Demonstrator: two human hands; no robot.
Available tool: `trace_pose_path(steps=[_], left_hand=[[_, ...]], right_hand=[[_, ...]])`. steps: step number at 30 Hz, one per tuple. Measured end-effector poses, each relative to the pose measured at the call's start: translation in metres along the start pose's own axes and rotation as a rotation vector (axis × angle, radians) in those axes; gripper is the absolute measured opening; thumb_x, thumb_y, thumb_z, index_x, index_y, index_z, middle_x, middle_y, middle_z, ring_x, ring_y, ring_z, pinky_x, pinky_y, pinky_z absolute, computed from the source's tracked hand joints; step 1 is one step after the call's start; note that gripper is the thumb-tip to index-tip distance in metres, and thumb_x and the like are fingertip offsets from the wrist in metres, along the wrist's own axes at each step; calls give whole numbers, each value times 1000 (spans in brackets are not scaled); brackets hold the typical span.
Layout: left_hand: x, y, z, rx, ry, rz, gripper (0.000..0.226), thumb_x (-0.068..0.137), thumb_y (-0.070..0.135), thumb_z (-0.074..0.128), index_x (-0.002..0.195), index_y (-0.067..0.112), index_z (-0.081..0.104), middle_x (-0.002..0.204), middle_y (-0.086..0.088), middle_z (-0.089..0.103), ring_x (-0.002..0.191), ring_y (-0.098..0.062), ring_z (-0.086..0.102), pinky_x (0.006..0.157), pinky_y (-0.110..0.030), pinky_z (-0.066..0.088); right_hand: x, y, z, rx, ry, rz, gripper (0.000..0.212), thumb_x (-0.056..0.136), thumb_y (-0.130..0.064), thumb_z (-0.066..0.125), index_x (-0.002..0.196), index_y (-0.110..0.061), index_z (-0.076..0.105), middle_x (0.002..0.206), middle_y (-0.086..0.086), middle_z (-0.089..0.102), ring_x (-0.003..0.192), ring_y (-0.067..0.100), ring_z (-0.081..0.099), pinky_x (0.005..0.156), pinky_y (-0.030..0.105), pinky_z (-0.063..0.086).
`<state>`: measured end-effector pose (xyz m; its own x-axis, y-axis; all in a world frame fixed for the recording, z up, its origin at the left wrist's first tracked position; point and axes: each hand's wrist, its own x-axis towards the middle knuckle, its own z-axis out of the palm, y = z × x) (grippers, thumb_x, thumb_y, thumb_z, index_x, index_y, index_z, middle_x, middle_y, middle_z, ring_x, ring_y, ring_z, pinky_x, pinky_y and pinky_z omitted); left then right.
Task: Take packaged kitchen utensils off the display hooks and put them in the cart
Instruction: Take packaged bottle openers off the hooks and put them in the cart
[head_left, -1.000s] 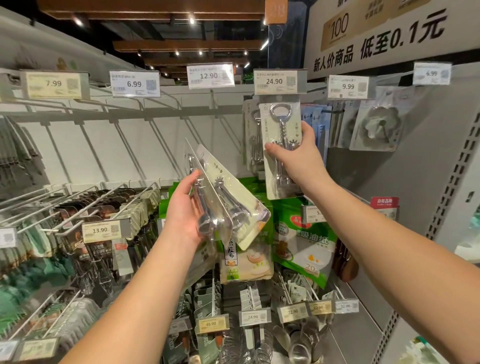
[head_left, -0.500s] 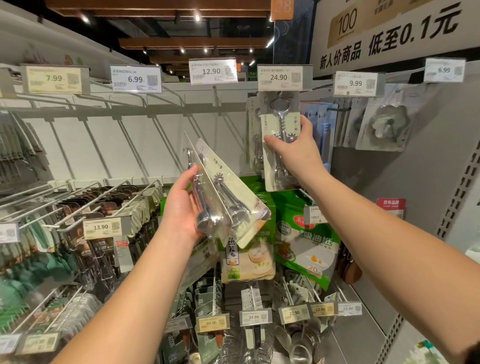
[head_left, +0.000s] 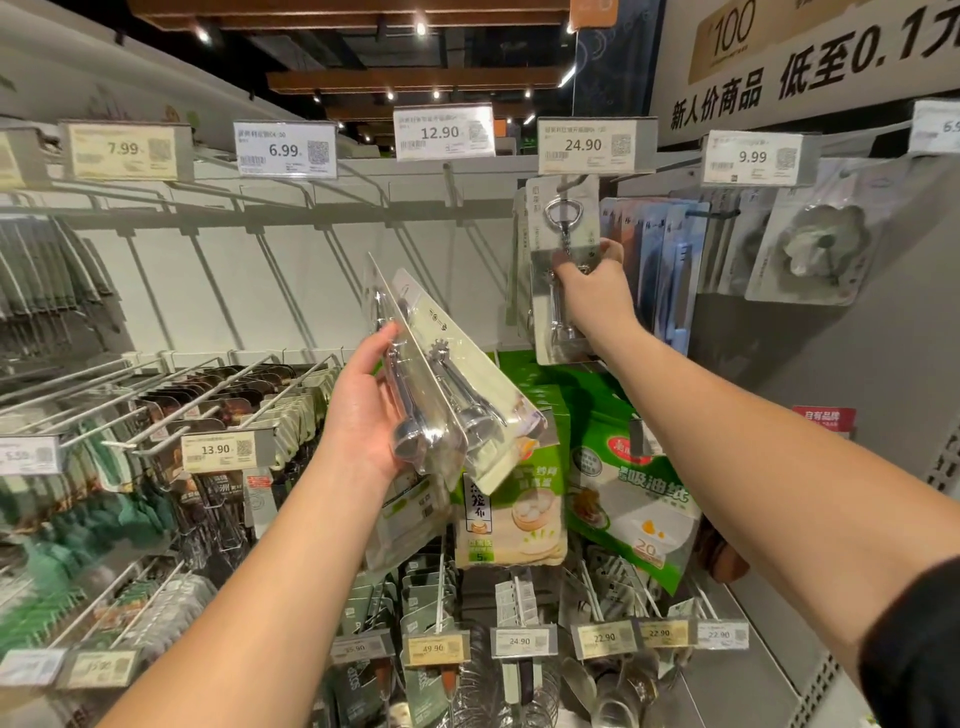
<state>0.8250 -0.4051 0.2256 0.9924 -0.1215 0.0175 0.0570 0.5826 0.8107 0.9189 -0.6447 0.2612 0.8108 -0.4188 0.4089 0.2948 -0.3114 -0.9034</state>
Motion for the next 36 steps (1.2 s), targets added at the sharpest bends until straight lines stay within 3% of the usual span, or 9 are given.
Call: trace_pose_path(steps=[2, 5, 11, 14, 20, 26, 30, 33, 36], left_hand=[[1, 2, -2, -18, -7, -3, 20, 96, 34, 61, 98, 14, 63, 68, 2, 70, 57, -17, 70, 57, -37, 62], [5, 4, -6, -28, 2, -10, 25, 92, 37, 65, 102, 14, 62, 73, 0, 69, 61, -20, 69, 59, -39, 61], [12, 5, -8, -3, 29, 25, 26, 92, 39, 65, 101, 16, 62, 78, 0, 67, 66, -19, 67, 71, -41, 60], [16, 6, -11, -3, 25, 35, 29, 90, 39, 67, 107, 16, 62, 83, -1, 68, 72, -22, 68, 78, -45, 59], [21, 6, -14, -29, 44, 37, 30, 92, 36, 65, 111, 14, 61, 80, 0, 69, 73, -21, 67, 94, -49, 53], [21, 5, -17, -23, 51, 30, 25, 93, 36, 63, 106, 15, 63, 80, 0, 69, 68, -19, 69, 71, -39, 59], [16, 4, -14, -29, 51, 11, 28, 93, 35, 64, 111, 14, 61, 80, 0, 69, 71, -20, 68, 88, -47, 56], [13, 4, -14, -13, 48, 6, 26, 92, 35, 64, 107, 14, 62, 78, 0, 70, 70, -20, 69, 86, -46, 56], [8, 5, -14, -4, 46, -14, 29, 89, 38, 67, 106, 15, 62, 77, 0, 70, 68, -21, 68, 84, -47, 57]], right_hand=[[9, 6, 6, 11, -15, 14, 42, 97, -32, 61, 130, -22, 37, 108, -4, 63, 93, 13, 65, 83, 33, 57], [20, 12, 14, -32, -18, 4, 47, 101, -32, 56, 138, -21, 30, 115, -1, 57, 91, 10, 59, 65, 20, 43], [39, 19, 28, -68, -8, 17, 54, 100, -41, 53, 143, -23, 27, 124, 6, 59, 99, 24, 62, 76, 37, 52], [45, 22, 32, -95, 4, 5, 59, 100, -42, 52, 148, -19, 25, 125, 8, 56, 98, 22, 56, 66, 28, 43], [53, 29, 35, -103, 29, -41, 67, 99, -42, 55, 151, -12, 25, 149, 13, 38, 127, 31, 47, 94, 37, 41], [50, 28, 37, -130, 54, -51, 68, 100, -39, 55, 153, -13, 23, 154, 12, 27, 130, 29, 43, 89, 32, 36], [47, 25, 36, -186, 54, -58, 70, 99, -43, 53, 153, -12, 21, 154, 14, 22, 123, 30, 45, 82, 34, 38], [47, 27, 33, -217, 35, -44, 72, 99, -48, 53, 153, -13, 20, 155, 13, 21, 126, 32, 45, 81, 35, 40], [45, 24, 30, -243, 4, 47, 80, 96, -56, 54, 156, -20, 14, 159, 12, 14, 139, 37, 32, 97, 42, 43]])
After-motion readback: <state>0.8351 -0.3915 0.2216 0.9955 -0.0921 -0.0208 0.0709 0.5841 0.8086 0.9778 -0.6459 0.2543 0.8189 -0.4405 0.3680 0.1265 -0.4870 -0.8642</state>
